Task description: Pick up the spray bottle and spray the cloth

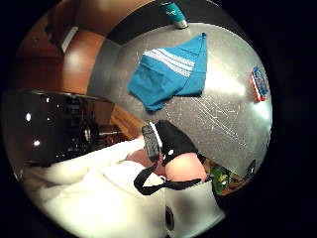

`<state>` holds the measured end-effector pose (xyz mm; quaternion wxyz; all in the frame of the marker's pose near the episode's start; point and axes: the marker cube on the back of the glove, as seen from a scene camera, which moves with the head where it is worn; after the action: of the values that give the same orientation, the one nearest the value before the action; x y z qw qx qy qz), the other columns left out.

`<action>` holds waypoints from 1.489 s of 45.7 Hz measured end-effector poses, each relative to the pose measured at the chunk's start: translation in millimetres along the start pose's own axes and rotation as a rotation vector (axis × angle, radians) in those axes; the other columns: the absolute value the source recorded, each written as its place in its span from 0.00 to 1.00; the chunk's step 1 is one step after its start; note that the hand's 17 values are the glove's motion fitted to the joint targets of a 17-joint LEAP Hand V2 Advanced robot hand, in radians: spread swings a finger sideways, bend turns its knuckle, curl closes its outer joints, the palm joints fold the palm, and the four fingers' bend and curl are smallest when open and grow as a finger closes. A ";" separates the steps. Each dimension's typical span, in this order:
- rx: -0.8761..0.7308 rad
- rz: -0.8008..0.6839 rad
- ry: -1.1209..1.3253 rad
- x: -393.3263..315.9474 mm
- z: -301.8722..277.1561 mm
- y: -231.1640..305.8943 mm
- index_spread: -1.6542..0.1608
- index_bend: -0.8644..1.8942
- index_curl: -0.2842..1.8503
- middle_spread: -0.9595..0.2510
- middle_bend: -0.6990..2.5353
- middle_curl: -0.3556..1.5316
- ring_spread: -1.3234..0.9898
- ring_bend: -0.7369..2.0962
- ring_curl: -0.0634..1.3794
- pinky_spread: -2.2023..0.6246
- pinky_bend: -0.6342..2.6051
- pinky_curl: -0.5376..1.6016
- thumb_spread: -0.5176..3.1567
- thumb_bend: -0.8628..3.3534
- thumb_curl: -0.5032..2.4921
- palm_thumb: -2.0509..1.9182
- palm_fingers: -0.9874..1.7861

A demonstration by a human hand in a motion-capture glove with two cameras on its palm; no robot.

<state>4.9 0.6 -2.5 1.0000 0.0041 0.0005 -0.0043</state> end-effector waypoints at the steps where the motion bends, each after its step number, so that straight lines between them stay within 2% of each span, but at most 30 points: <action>1: 0.003 -0.001 -0.001 0.4 -0.4 0.2 0.79 0.38 0.15 0.77 0.27 0.21 0.58 0.33 0.06 0.81 0.29 0.28 0.25 0.25 0.19 0.61 0.38; 11: 0.077 -0.014 -0.032 5.9 -6.4 5.5 0.70 0.38 0.20 0.76 0.28 0.25 0.59 0.33 0.10 0.84 0.30 0.32 0.37 0.25 0.22 0.63 0.37; 27: 0.218 -0.047 -0.142 51.4 -21.0 31.5 0.68 0.37 0.23 0.76 0.28 0.30 0.59 0.35 0.14 0.85 0.30 0.36 0.42 0.22 0.24 0.64 0.37; 40: 0.372 0.132 -0.326 135.3 -35.8 57.6 0.69 0.35 0.22 0.77 0.29 0.33 0.58 0.37 0.18 0.85 0.32 0.38 0.42 0.20 0.26 0.65 0.38; 49: 0.364 0.258 -0.567 189.2 -27.6 53.1 0.70 0.36 0.22 0.78 0.30 0.34 0.57 0.39 0.20 0.84 0.32 0.39 0.42 0.20 0.26 0.65 0.38; 68: 0.366 0.483 -0.890 248.5 11.0 -9.5 0.71 0.35 0.22 0.78 0.30 0.35 0.57 0.40 0.22 0.84 0.33 0.41 0.39 0.20 0.27 0.65 0.38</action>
<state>253.3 -11.1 8.2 0.8589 0.1763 -0.4252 0.2243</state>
